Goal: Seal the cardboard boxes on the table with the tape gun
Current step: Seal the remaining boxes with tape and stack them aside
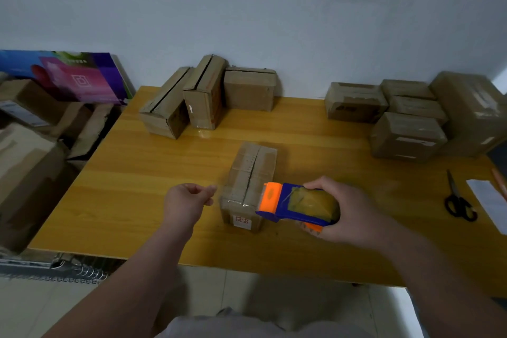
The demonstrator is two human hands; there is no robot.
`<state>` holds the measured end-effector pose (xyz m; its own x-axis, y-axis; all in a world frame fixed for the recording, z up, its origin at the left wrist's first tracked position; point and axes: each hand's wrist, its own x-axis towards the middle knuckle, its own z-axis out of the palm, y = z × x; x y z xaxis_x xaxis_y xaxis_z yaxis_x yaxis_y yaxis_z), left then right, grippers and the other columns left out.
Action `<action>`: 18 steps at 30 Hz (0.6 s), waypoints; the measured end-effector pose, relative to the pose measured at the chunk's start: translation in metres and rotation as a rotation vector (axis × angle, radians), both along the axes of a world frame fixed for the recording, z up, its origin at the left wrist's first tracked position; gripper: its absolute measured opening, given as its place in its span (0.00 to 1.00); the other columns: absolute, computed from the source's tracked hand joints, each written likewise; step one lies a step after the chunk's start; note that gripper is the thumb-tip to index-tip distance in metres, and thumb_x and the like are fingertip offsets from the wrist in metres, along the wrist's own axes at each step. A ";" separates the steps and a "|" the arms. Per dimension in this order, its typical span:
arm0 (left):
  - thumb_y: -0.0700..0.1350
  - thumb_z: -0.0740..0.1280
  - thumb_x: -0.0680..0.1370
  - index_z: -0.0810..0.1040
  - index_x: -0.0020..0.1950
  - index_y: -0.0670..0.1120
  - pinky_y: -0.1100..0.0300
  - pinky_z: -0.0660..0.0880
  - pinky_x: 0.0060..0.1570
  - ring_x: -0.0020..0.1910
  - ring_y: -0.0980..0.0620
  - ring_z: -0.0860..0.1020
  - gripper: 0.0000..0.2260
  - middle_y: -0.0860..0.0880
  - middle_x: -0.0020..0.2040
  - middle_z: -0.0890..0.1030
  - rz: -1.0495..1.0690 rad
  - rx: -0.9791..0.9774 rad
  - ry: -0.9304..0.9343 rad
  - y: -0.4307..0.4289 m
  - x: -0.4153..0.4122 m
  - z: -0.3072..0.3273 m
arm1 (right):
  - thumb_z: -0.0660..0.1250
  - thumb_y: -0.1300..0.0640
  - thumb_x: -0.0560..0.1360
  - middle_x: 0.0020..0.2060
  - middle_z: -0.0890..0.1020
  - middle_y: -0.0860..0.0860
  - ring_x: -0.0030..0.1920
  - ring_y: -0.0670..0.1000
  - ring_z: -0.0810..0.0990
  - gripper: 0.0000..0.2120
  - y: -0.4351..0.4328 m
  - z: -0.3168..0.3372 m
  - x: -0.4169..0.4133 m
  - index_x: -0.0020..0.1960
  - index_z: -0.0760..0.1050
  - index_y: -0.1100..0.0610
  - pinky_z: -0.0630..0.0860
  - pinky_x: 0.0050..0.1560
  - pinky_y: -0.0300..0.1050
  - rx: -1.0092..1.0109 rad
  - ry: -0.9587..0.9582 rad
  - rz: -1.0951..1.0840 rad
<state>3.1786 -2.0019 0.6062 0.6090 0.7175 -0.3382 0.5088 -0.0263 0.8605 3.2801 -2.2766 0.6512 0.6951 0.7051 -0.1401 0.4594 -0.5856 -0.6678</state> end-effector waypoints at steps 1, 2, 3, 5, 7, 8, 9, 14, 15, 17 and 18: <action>0.48 0.72 0.75 0.80 0.39 0.38 0.54 0.69 0.35 0.31 0.49 0.71 0.13 0.47 0.33 0.81 0.002 0.010 0.010 0.000 -0.001 -0.002 | 0.80 0.45 0.61 0.57 0.74 0.37 0.54 0.39 0.76 0.34 0.001 -0.003 0.000 0.61 0.67 0.36 0.80 0.47 0.40 -0.003 -0.010 0.008; 0.48 0.72 0.75 0.80 0.38 0.38 0.54 0.68 0.34 0.32 0.49 0.71 0.13 0.47 0.33 0.81 0.004 0.017 0.017 0.000 -0.002 -0.005 | 0.80 0.45 0.61 0.57 0.74 0.37 0.54 0.38 0.76 0.34 0.002 -0.005 0.000 0.61 0.66 0.36 0.80 0.47 0.40 -0.009 -0.017 0.013; 0.48 0.71 0.75 0.80 0.38 0.38 0.55 0.68 0.34 0.32 0.48 0.71 0.13 0.47 0.33 0.81 0.007 0.022 0.020 0.000 -0.002 -0.007 | 0.80 0.45 0.62 0.56 0.74 0.37 0.54 0.38 0.76 0.34 0.003 -0.006 -0.001 0.61 0.66 0.36 0.80 0.47 0.39 -0.018 -0.021 0.016; 0.48 0.71 0.76 0.80 0.38 0.39 0.56 0.67 0.32 0.31 0.48 0.70 0.14 0.47 0.33 0.81 0.015 0.032 0.030 0.001 -0.003 -0.009 | 0.80 0.46 0.62 0.56 0.74 0.37 0.54 0.39 0.76 0.34 0.004 -0.008 -0.001 0.62 0.65 0.36 0.80 0.48 0.40 -0.032 -0.016 0.020; 0.49 0.70 0.76 0.80 0.38 0.39 0.58 0.66 0.31 0.29 0.49 0.69 0.14 0.47 0.33 0.80 0.019 0.052 0.038 0.000 -0.002 -0.011 | 0.80 0.46 0.62 0.56 0.74 0.38 0.54 0.39 0.77 0.34 0.005 -0.010 -0.001 0.62 0.66 0.36 0.80 0.48 0.41 -0.029 -0.008 0.027; 0.49 0.70 0.76 0.80 0.38 0.39 0.58 0.65 0.30 0.29 0.49 0.69 0.14 0.48 0.33 0.80 0.023 0.058 0.040 0.000 -0.002 -0.012 | 0.80 0.47 0.62 0.57 0.74 0.38 0.53 0.40 0.77 0.34 0.005 -0.012 0.000 0.62 0.66 0.36 0.80 0.48 0.42 -0.026 -0.002 0.030; 0.49 0.70 0.76 0.80 0.38 0.39 0.59 0.65 0.30 0.29 0.49 0.70 0.14 0.48 0.33 0.80 0.026 0.062 0.042 0.000 -0.002 -0.013 | 0.80 0.48 0.62 0.57 0.75 0.39 0.53 0.40 0.77 0.34 0.005 -0.014 0.001 0.62 0.66 0.36 0.81 0.48 0.43 -0.025 0.005 0.031; 0.50 0.69 0.77 0.79 0.36 0.42 0.58 0.68 0.33 0.31 0.49 0.73 0.14 0.50 0.33 0.80 0.001 0.097 0.091 0.000 0.000 -0.025 | 0.79 0.49 0.61 0.58 0.74 0.41 0.54 0.42 0.77 0.36 0.006 -0.025 0.005 0.62 0.65 0.35 0.80 0.49 0.46 -0.064 0.007 0.038; 0.50 0.69 0.77 0.79 0.36 0.42 0.58 0.68 0.33 0.31 0.50 0.74 0.14 0.50 0.33 0.80 -0.007 0.101 0.102 -0.001 0.000 -0.027 | 0.80 0.48 0.61 0.58 0.74 0.41 0.54 0.42 0.76 0.35 0.005 -0.028 0.005 0.62 0.65 0.36 0.80 0.50 0.46 -0.064 0.010 0.035; 0.50 0.69 0.77 0.79 0.35 0.43 0.59 0.68 0.32 0.31 0.51 0.74 0.14 0.51 0.32 0.80 -0.025 0.101 0.117 -0.002 0.001 -0.031 | 0.80 0.48 0.61 0.58 0.73 0.41 0.55 0.43 0.76 0.35 0.005 -0.032 0.006 0.62 0.65 0.36 0.79 0.52 0.46 -0.073 0.012 0.026; 0.50 0.69 0.77 0.79 0.35 0.43 0.59 0.69 0.32 0.31 0.52 0.75 0.14 0.50 0.32 0.80 -0.030 0.093 0.119 -0.003 0.002 -0.033 | 0.79 0.48 0.61 0.58 0.73 0.41 0.55 0.43 0.76 0.36 0.005 -0.033 0.006 0.62 0.65 0.36 0.79 0.52 0.47 -0.080 0.013 0.021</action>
<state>3.1801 -2.0050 0.5736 0.5904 0.7312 -0.3419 0.6045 -0.1199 0.7875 3.2863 -2.2720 0.6183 0.6778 0.7060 -0.2052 0.4641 -0.6273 -0.6253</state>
